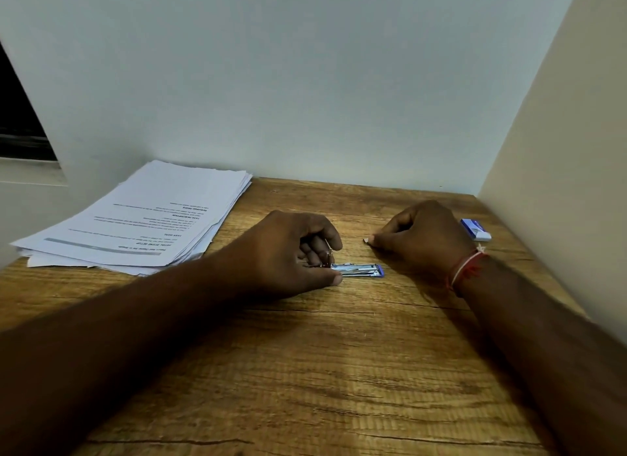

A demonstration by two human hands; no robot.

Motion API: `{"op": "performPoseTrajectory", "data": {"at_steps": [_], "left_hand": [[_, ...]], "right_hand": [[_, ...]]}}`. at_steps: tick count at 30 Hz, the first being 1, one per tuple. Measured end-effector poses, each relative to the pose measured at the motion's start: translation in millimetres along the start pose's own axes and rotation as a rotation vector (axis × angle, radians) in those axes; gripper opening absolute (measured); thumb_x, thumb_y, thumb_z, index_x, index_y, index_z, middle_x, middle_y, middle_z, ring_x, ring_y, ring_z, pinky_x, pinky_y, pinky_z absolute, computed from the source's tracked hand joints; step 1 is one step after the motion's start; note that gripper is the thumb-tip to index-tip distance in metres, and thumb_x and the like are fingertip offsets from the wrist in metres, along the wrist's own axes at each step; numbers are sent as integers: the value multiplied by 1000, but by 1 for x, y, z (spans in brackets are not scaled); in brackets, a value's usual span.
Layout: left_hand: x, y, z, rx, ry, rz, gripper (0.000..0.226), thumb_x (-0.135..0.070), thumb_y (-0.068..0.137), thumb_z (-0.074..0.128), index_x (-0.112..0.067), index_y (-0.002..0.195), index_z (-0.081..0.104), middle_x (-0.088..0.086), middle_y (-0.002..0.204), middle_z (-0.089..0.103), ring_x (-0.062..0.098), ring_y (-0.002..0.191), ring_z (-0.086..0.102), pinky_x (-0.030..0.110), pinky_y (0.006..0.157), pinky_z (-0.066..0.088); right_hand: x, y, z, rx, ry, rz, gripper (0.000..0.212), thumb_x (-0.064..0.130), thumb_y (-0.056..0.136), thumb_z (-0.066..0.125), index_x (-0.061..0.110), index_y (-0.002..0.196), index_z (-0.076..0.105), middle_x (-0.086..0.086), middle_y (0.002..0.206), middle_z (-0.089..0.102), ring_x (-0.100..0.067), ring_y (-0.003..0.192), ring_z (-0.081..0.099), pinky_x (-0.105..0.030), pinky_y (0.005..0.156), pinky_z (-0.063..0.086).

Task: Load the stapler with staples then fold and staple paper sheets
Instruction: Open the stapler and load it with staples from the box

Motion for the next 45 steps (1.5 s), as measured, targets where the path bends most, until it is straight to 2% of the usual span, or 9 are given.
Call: {"op": "performPoseTrajectory", "data": {"at_steps": [4,8,12,16,24,27,31,40,45], "left_hand": [[-1,0,0,13,-9,-1,48,-41,78,103,-37,119,76,-13,97,82,6,89,79,21,80,65],[-1,-2,-3,9,-12,-1,60,-53,77,101,-40,128,73,-15,101,82,6,93,79,28,85,67],[-3,-3,-12,-24,-15,-2,67,-66,74,95,-43,132,70,-19,104,81,5,97,78,39,92,66],[-3,-2,-16,0,0,32,72,-73,71,92,-45,133,69,-21,111,81,8,102,77,49,95,64],[6,2,-8,87,77,47,64,-47,78,101,-42,134,70,-19,105,81,8,95,76,44,89,65],[8,4,-6,76,66,59,56,-36,83,100,-39,131,71,-17,100,82,8,89,77,40,88,65],[16,7,-9,31,66,52,53,-30,84,99,-38,129,73,-16,98,82,8,85,77,22,78,61],[19,10,-34,-112,223,129,72,-32,84,96,-32,148,63,-17,119,75,5,109,70,9,85,50],[-27,-8,-50,-114,129,301,49,-30,85,97,-24,122,65,-8,104,70,19,87,67,37,68,57]], "right_hand": [[-13,10,-30,-145,-40,-16,14,37,80,95,27,76,85,11,78,81,-9,85,76,-37,85,64],[-56,19,-87,-340,-391,199,56,67,72,84,35,118,76,-2,128,75,-35,126,64,-51,110,51],[-108,34,-91,-194,-533,408,79,74,68,80,14,119,73,-16,119,69,-41,113,66,-44,96,56],[-99,43,-82,-152,-516,252,43,49,99,75,9,111,84,-14,116,77,-34,111,71,-36,94,58],[-16,18,-68,-180,-194,-167,16,35,96,83,27,109,82,9,104,77,-12,96,71,-27,79,48],[36,-13,-54,-29,-49,-399,29,31,90,89,33,118,81,18,111,78,2,99,73,-17,83,55],[82,-58,-19,270,74,-590,41,32,80,96,30,118,83,15,110,82,-9,102,78,-30,85,65],[88,-76,43,403,-5,-680,48,38,76,100,33,120,82,16,104,81,-5,89,76,-35,78,64],[83,-72,32,444,-38,-662,53,41,74,101,32,121,81,15,104,80,-7,96,76,-41,83,64]]}}
Point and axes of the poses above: each hand's wrist, its own y-axis towards the middle knuckle, its own z-axis out of the palm, x = y × z, the point moved 10 cm from there along y, towards the middle knuckle
